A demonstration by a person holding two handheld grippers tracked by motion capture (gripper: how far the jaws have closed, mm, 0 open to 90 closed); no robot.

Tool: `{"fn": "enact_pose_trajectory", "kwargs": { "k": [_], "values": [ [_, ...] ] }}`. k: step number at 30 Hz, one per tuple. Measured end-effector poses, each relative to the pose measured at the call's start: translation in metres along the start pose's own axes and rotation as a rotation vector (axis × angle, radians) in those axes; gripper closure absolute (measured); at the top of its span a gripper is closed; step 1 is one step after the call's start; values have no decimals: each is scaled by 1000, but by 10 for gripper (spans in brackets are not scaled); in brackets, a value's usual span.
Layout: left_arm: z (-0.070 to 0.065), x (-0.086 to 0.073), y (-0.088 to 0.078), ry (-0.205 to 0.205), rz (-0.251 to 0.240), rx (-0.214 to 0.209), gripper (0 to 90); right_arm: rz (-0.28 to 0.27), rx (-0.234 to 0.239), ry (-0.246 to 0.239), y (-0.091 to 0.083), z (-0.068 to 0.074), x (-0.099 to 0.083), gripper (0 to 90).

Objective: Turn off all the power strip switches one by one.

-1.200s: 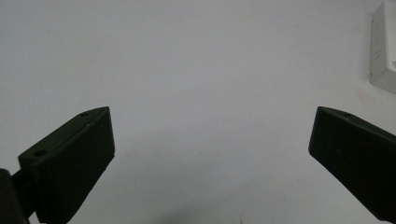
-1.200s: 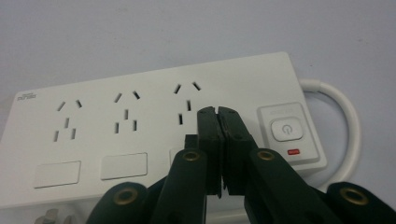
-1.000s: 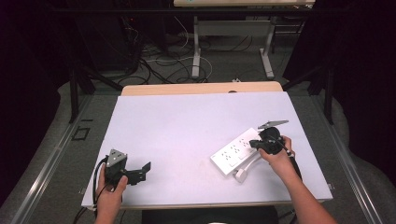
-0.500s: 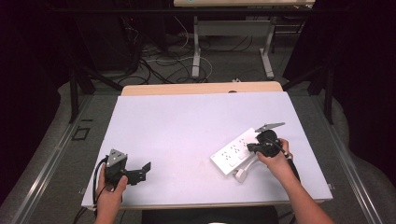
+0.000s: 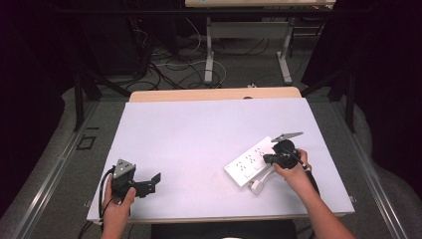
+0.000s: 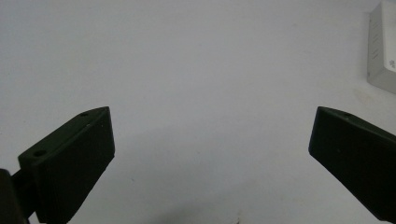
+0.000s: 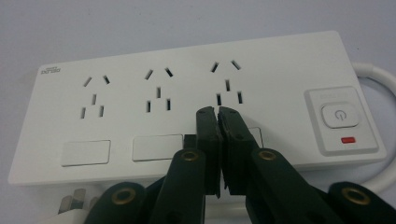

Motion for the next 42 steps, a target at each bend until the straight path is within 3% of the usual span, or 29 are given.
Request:
{"fn": "enact_pose_trajectory", "kwargs": {
  "k": [22,30,42],
  "values": [
    [0,0,-1,-3,0,2,3,-14,4,13,2,1,-3,900],
    [0,0,0,0,0,4,3,-9,-5,-3,3,2,-2,900],
    [0,0,0,2,-2,7,3,5,38,-28,4,21,0,900]
  ]
}}
Point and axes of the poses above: each handheld gripper's, and its own axes: y roughly forward along the jaws, x roughly out of its top, z roughly to its left, the point moved 4 cm from there along y, roughly forward along the jaws, and after that the axes turned 9 degrees about x, right-handed, at the moved point
